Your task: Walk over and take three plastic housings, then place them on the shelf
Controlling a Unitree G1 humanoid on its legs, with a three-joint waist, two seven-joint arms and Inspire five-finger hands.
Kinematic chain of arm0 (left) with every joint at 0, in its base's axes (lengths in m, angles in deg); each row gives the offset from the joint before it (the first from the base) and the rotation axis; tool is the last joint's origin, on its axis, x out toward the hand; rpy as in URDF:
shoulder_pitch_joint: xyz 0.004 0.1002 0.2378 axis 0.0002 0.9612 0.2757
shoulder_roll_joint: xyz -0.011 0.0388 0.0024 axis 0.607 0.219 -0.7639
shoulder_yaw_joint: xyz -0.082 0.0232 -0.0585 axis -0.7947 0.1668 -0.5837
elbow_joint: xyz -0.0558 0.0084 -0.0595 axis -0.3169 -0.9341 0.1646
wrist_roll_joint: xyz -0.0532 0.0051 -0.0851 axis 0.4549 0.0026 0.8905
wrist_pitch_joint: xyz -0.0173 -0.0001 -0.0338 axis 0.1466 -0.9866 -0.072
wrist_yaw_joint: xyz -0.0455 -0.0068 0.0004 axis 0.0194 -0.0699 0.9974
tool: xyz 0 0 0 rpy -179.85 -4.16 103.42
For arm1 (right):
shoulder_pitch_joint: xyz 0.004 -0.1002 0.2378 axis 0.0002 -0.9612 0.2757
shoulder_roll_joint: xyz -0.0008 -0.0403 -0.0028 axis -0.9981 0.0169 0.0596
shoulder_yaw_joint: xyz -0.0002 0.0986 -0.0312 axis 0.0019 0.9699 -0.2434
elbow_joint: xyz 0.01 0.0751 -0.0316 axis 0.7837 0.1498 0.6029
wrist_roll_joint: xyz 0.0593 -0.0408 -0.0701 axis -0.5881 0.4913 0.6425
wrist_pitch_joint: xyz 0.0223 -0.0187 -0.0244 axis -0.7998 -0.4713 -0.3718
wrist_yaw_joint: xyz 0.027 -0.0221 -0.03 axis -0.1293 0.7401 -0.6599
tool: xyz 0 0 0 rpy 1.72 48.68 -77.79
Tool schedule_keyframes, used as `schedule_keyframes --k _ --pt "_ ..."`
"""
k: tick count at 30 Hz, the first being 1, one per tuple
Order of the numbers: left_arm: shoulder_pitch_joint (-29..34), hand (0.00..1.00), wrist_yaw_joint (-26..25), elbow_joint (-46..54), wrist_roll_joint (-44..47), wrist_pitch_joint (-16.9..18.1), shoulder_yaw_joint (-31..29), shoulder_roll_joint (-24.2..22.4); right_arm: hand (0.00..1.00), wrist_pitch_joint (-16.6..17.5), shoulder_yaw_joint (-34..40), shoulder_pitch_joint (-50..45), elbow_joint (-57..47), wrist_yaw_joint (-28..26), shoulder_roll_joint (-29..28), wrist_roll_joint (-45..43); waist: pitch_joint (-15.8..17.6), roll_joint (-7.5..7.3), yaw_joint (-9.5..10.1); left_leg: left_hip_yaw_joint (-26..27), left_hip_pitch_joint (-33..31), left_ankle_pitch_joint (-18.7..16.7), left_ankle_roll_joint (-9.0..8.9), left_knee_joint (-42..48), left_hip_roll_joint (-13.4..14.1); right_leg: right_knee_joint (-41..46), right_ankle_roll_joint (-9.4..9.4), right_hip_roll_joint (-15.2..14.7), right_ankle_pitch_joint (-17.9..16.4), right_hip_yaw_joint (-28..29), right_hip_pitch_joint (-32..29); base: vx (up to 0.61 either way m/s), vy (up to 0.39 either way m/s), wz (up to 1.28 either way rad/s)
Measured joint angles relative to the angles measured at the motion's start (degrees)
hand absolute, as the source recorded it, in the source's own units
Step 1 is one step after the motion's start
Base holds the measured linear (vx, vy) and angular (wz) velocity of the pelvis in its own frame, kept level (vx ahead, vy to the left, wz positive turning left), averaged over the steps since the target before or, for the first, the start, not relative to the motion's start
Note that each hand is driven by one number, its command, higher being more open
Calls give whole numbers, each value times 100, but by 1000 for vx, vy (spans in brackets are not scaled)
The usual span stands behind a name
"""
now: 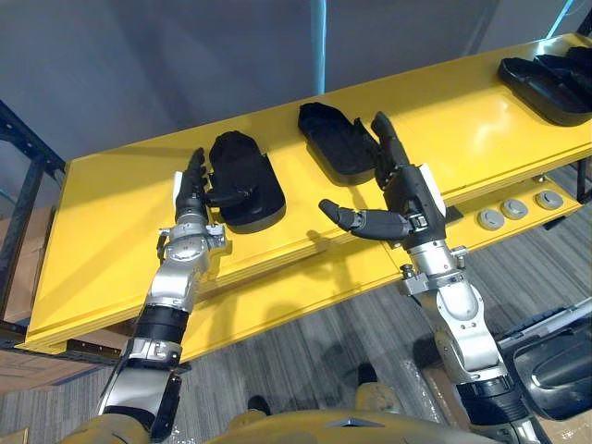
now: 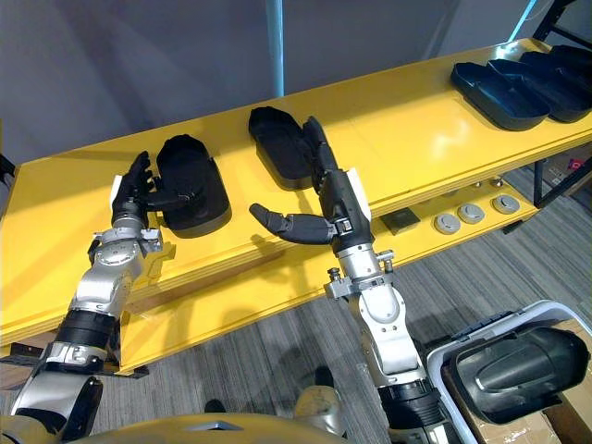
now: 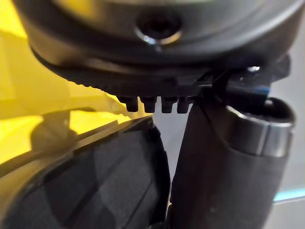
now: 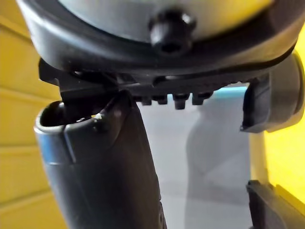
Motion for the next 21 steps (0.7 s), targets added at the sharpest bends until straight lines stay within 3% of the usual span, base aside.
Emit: schedule_keyframes --k 7,11,15,19,21 --pt "-102 100 -801 30 -396 496 -343 8 100 0 -294 113 34 -491 166 47 -8 11 88 -118 -10 38 2 -23 0 4 -8 -3 -6 -110 52 -17 -7 7" --pt "306 100 -1057 1047 -363 933 -672 -8 100 -1 -428 173 226 -584 258 92 -9 8 199 -260 -69 63 -4 -21 12 -2 -31 -4 -23 -247 88 -8 -11 17" --pt "1224 100 -797 2818 -290 1654 -642 -379 100 0 -532 168 362 -566 259 622 -10 6 339 -419 -119 77 -7 -12 18 -11 -55 -13 -45 -420 163 1 -10 19" --pt "1979 100 -277 3475 333 2058 -480 -846 100 162 -719 157 362 -444 256 1277 -16 -13 451 -583 -118 97 -13 -9 33 -16 -78 -13 -78 -590 285 -19 -7 21" --pt "2219 100 -105 3537 366 2063 -410 -933 100 199 -774 150 362 -307 250 1506 -18 -35 473 -639 -128 113 -15 -15 38 -12 -84 -13 -101 -678 332 -45 -12 20"
